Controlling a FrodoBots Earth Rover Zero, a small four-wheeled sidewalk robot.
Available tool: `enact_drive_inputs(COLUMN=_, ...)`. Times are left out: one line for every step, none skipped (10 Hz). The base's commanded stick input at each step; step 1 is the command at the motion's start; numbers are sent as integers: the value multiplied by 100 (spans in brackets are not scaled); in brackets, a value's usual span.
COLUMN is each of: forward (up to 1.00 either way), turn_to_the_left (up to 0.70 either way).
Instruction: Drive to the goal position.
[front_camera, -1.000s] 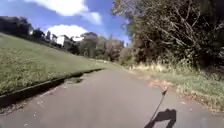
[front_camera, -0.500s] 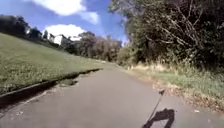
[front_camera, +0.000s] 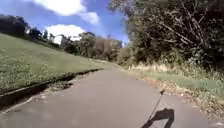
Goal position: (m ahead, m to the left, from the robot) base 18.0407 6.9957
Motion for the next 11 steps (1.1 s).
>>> enact_drive_inputs(forward=70, turn_to_the_left=-29)
enact_drive_inputs(forward=70, turn_to_the_left=-32)
enact_drive_inputs(forward=70, turn_to_the_left=-30)
enact_drive_inputs(forward=70, turn_to_the_left=-33)
enact_drive_inputs(forward=70, turn_to_the_left=-35)
enact_drive_inputs(forward=70, turn_to_the_left=-25)
enact_drive_inputs(forward=70, turn_to_the_left=-28)
enact_drive_inputs(forward=70, turn_to_the_left=-31)
enact_drive_inputs(forward=70, turn_to_the_left=-33)
enact_drive_inputs(forward=70, turn_to_the_left=0)
enact_drive_inputs(forward=70, turn_to_the_left=0)
